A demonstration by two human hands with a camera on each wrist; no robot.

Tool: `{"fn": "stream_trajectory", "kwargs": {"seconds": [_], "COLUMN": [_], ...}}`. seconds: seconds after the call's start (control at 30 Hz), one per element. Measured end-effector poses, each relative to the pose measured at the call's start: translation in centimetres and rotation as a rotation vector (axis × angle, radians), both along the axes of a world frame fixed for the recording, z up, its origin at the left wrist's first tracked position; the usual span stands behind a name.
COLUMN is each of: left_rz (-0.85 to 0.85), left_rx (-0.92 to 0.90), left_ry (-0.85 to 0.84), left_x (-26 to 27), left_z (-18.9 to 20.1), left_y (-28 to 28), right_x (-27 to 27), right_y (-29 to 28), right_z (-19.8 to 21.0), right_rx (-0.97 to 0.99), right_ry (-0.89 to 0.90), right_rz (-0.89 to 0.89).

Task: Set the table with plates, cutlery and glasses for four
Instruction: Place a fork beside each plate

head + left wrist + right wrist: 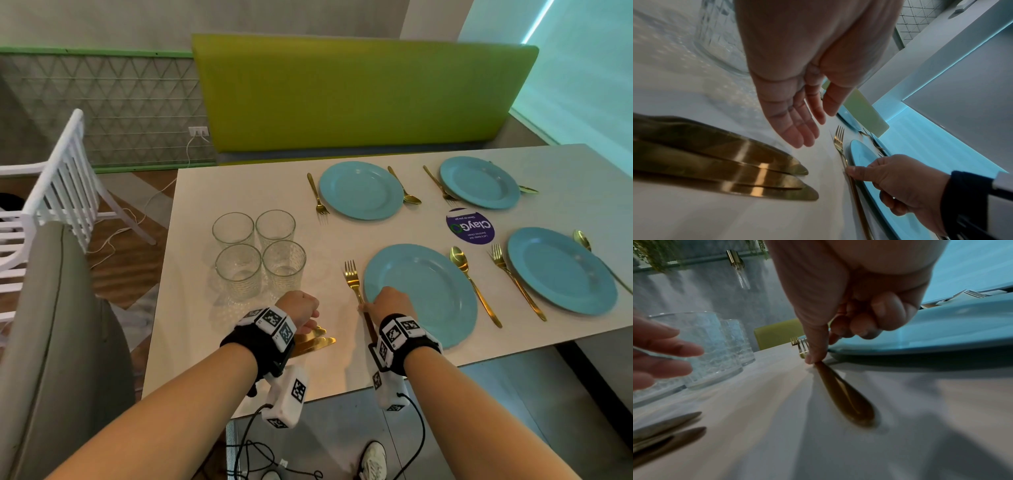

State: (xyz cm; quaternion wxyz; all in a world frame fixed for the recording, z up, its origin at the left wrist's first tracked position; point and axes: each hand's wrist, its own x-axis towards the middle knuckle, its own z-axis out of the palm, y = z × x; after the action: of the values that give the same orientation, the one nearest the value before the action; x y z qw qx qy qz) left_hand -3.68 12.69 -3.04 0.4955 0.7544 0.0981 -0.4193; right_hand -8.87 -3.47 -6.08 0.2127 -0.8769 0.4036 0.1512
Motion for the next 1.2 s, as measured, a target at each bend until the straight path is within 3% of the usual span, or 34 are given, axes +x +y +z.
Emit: {"fn": "stream_trajectory", "kwargs": {"seconds": [0.27, 0.4, 0.53, 0.77, 1.2], "left_rz": [-0.018, -0.107, -0.397, -0.797, -1.005], "left_rx": [0.015, 0.12, 0.453, 0.84, 0.876], "left_ry": [-0.03, -0.124, -0.336, -0.463, -0.642], "left_x": [-0.2, -0.1, 0.1, -1.4, -2.8], "left_z": [0.0, 0.2, 0.2, -1.7, -1.5], "left_y": [0.3, 1.0, 2.9, 8.1, 9.1], "right_x": [-0.2, -0.4, -0.8, -1.8, -4.8], "right_y": [0.0, 0.0, 0.3, 2.0, 4.3], "right_z": [-0.2, 0.5, 1.7, 3.5, 3.9], "right_rx": [-0.009, 0.004, -0.022, -0.063, -0.021], "right_ry": [-0.013, -0.043, -0.071, -0.028, -0.036], "right_rz": [-0.008, 0.002, 0.012, 0.149, 0.18]}}
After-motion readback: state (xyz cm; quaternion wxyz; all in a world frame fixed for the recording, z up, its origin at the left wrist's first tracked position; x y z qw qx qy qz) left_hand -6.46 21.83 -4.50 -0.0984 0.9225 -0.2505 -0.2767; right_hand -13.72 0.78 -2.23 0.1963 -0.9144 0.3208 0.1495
